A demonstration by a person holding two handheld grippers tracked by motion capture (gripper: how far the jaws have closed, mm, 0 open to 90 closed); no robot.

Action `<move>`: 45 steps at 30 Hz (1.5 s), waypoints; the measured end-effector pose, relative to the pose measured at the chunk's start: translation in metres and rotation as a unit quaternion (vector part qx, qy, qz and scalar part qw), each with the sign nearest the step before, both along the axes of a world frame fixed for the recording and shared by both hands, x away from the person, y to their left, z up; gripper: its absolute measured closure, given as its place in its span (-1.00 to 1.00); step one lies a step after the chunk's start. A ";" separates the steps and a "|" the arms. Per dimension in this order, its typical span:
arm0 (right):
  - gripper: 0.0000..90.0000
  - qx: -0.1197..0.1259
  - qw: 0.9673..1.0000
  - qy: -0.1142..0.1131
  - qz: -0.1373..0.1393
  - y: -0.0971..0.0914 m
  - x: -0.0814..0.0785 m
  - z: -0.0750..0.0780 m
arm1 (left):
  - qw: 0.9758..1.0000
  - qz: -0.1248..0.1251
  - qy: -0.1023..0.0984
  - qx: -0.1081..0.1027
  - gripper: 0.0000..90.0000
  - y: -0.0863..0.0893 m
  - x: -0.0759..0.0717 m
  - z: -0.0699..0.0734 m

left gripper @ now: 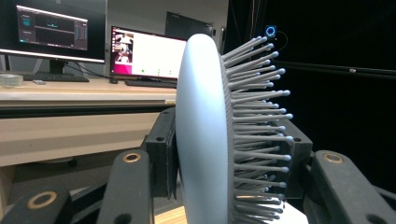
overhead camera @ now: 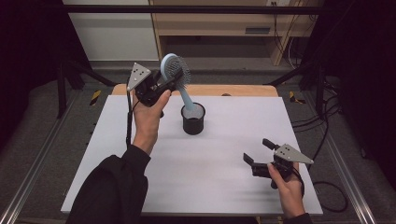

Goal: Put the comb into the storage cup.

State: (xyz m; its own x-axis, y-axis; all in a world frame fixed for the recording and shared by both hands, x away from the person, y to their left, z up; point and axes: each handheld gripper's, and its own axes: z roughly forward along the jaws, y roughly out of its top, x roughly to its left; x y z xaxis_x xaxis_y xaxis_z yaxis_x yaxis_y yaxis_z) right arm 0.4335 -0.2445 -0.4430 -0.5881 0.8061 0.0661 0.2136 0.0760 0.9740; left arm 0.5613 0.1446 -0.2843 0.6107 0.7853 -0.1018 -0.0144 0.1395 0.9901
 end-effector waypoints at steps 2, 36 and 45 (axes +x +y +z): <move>-0.93 -0.001 1.000 -0.001 0.001 0.000 0.000 0.000 | 1.000 0.000 0.002 -0.001 0.13 0.000 0.001 -0.001; -0.93 -0.007 1.000 -0.013 0.015 0.002 -0.002 0.000 | 1.000 -0.006 0.028 0.001 0.12 -0.012 0.017 -0.026; -0.93 -0.011 1.000 -0.011 0.022 0.005 -0.004 0.000 | 0.999 -0.005 0.038 0.014 0.12 -0.024 0.025 -0.036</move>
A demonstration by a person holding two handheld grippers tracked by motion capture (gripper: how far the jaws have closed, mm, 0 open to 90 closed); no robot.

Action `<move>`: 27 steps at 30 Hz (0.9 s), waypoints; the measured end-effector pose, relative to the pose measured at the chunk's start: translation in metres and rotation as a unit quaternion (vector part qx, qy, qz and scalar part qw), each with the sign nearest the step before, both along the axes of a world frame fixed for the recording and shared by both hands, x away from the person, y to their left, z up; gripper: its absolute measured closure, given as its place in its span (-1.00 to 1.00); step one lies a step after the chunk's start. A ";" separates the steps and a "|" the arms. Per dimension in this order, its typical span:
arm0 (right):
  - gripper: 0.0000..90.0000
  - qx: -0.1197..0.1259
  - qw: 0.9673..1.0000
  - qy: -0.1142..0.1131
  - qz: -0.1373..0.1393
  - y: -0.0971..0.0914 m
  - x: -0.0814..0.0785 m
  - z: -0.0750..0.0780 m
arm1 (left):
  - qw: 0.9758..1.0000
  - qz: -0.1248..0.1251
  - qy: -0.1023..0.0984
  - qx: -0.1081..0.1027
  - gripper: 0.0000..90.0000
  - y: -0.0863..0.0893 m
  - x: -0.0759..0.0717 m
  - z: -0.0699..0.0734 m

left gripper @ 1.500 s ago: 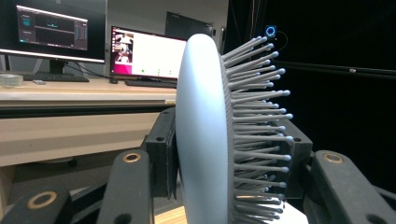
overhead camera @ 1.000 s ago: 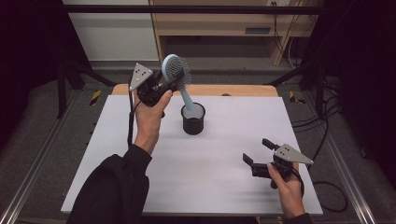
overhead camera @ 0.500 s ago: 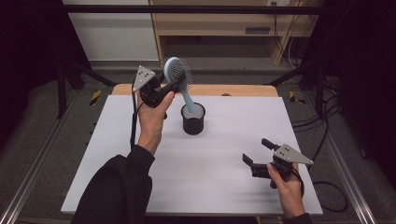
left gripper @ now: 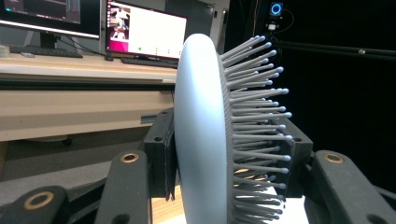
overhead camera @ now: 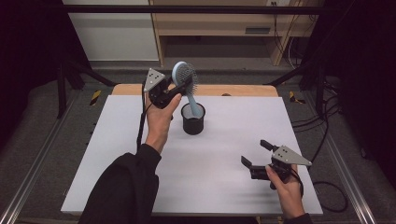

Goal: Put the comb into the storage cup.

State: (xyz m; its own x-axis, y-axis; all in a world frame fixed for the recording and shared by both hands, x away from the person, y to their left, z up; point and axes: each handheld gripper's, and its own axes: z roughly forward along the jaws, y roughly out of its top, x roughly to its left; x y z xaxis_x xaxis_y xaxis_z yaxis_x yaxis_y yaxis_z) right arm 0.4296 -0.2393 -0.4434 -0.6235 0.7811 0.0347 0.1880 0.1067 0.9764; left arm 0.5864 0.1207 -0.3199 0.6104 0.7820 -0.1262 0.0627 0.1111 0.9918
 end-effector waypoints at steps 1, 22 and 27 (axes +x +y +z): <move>-0.93 0.000 1.000 0.000 0.000 0.000 0.000 0.000 | 1.000 0.001 0.002 -0.002 0.12 0.000 0.001 -0.001; -0.93 -0.003 1.000 0.004 0.001 0.000 0.001 -0.001 | 1.000 0.004 0.022 0.014 0.11 -0.005 0.009 -0.018; -0.93 -0.002 1.000 0.005 0.001 0.000 0.000 0.000 | 1.000 0.003 0.024 0.018 0.11 -0.007 0.011 -0.021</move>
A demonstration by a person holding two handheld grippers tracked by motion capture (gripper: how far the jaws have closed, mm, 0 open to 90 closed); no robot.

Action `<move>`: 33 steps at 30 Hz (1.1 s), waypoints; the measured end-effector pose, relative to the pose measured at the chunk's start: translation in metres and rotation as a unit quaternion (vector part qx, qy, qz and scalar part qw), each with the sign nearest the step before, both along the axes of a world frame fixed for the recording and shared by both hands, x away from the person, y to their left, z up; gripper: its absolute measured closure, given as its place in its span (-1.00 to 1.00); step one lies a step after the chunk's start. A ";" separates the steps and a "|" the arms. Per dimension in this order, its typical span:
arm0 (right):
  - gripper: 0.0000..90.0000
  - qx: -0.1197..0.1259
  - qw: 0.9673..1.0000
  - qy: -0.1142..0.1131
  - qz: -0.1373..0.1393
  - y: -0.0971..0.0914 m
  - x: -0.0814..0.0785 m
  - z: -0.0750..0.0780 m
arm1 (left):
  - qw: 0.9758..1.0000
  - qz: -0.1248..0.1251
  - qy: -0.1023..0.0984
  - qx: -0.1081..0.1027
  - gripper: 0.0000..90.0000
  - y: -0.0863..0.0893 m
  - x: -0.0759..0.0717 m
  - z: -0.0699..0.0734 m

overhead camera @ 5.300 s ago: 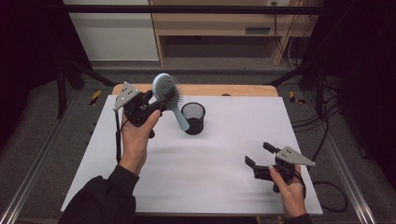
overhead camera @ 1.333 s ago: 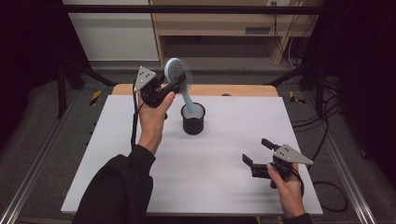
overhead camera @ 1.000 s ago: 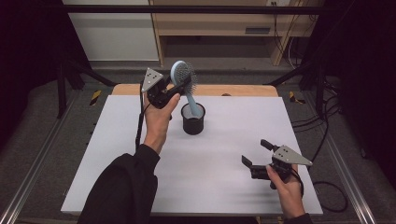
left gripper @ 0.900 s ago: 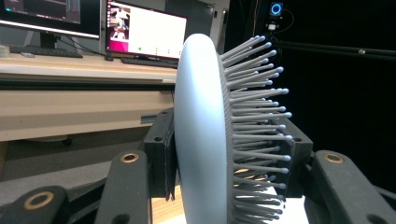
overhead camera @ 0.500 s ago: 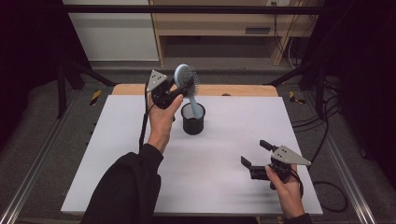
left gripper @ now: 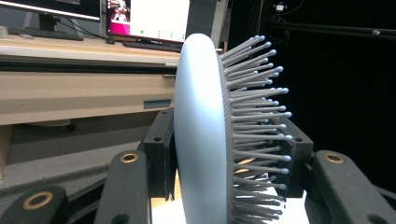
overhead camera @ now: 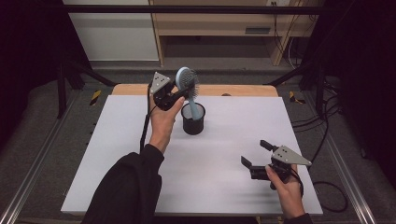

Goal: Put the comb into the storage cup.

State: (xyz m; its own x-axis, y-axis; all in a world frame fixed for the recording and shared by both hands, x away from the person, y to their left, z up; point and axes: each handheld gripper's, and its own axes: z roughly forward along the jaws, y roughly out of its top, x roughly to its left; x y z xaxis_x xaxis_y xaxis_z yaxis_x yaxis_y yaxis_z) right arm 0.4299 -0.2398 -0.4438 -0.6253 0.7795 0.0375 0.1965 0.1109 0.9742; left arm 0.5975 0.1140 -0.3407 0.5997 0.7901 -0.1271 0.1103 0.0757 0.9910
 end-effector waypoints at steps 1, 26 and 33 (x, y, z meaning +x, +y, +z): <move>-0.93 0.001 1.000 0.000 -0.001 0.000 0.000 0.000 | 1.000 0.001 0.001 0.000 0.11 -0.001 0.000 -0.001; -0.93 0.002 1.000 -0.001 -0.002 -0.001 0.000 0.000 | 1.000 0.014 0.022 -0.011 0.11 -0.001 0.007 -0.022; -0.93 0.004 1.000 -0.001 -0.004 -0.003 -0.001 0.000 | 0.999 0.018 0.026 -0.006 0.11 -0.001 0.008 -0.027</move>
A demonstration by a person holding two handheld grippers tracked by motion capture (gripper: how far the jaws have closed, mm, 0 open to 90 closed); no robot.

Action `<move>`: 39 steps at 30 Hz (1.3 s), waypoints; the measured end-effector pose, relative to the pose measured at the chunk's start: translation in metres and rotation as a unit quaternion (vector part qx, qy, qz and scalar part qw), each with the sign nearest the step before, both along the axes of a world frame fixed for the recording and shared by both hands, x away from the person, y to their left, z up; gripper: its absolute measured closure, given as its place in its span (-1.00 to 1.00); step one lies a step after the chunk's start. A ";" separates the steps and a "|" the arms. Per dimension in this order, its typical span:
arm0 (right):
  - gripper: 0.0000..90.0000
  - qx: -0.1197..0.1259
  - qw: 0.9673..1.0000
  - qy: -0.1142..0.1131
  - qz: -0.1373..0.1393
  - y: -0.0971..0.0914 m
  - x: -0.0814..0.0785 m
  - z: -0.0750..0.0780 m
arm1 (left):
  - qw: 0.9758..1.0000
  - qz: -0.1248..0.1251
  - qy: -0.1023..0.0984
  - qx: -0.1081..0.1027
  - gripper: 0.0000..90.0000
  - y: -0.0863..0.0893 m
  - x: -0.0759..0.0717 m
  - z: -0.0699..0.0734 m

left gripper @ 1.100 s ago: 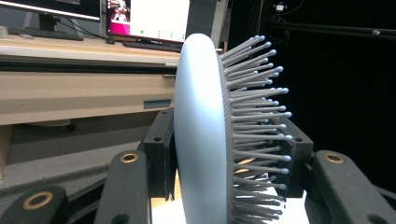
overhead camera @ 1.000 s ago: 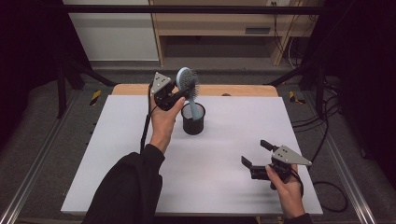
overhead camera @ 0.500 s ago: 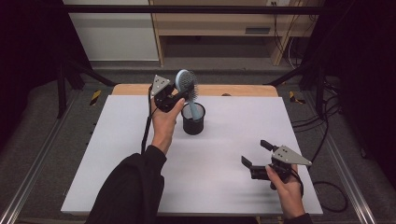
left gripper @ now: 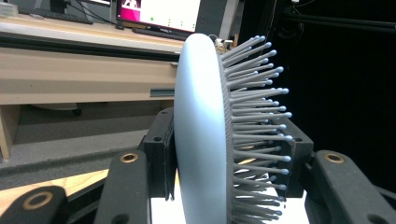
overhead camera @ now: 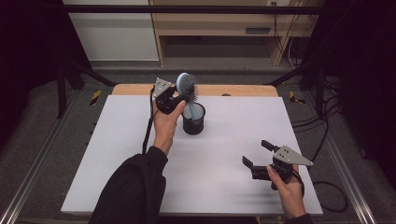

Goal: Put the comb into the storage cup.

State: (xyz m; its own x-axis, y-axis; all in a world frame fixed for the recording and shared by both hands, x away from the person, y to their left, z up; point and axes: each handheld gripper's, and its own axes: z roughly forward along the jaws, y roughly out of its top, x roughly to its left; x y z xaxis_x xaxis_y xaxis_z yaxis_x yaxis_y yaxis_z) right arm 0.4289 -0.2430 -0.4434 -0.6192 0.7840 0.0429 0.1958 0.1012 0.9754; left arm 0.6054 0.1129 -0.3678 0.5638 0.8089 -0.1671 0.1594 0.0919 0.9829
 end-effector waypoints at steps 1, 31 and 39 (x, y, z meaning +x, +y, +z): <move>-0.93 0.000 1.000 0.000 0.000 0.000 0.000 0.000 | 1.000 0.000 0.001 0.001 0.11 0.000 0.000 -0.001; -0.93 -0.001 1.000 0.000 -0.001 0.000 0.000 0.000 | 1.000 0.000 0.018 -0.012 0.11 0.000 0.002 -0.019; -0.93 -0.002 1.000 0.001 0.000 0.000 0.000 0.000 | 1.000 -0.001 0.018 -0.014 0.11 -0.001 0.002 -0.020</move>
